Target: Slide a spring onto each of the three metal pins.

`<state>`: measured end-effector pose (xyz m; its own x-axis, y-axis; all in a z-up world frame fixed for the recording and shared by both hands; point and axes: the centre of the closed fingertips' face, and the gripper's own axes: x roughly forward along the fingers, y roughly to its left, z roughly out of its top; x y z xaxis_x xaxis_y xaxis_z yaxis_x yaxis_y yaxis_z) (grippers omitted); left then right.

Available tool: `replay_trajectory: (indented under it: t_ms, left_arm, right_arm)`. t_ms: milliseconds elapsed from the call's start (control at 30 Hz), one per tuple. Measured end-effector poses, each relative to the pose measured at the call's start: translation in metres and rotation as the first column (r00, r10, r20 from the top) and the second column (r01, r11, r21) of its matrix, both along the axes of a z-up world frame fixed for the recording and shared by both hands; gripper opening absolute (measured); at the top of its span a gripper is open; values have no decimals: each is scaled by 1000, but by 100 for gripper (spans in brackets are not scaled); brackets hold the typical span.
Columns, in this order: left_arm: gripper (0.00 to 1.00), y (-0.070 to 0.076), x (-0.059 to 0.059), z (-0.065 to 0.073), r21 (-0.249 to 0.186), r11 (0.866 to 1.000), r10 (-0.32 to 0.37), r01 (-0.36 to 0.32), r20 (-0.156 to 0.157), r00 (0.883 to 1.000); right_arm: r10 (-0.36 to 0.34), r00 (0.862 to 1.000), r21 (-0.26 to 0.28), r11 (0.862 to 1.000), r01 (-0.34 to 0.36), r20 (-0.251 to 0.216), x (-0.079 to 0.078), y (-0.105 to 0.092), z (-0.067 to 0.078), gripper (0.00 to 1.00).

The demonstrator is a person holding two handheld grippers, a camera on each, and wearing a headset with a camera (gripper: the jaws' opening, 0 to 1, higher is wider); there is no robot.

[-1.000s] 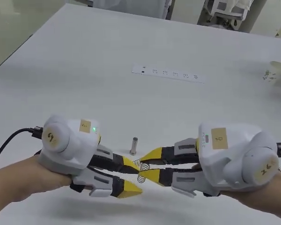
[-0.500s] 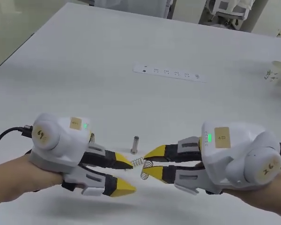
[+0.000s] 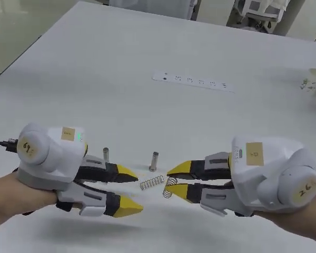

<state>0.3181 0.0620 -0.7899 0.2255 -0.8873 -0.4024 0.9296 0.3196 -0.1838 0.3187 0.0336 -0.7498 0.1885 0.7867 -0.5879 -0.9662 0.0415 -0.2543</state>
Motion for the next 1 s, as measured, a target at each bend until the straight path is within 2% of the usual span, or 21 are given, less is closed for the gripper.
replay_trajectory:
  t_ms: [233,400,633,1000]
  left_arm:
    - [37,12,2,0,-13,999,45,-45,-11,999]
    - [43,20,4,3,-31,996,81,-81,-6,997]
    - [50,39,6,3,-43,990,131,-132,-6,991]
    - [66,67,10,5,-72,968,239,-239,-6,971]
  right_arm:
    - [-12,1000,-1,1000,12,8,3,-4,0,7]
    - [-24,1000,1,1000,24,10,6,-7,0,7]
    - [-35,999,3,999,35,14,8,-9,1,7]
    - [-66,998,10,998,66,19,16,-16,3,7]
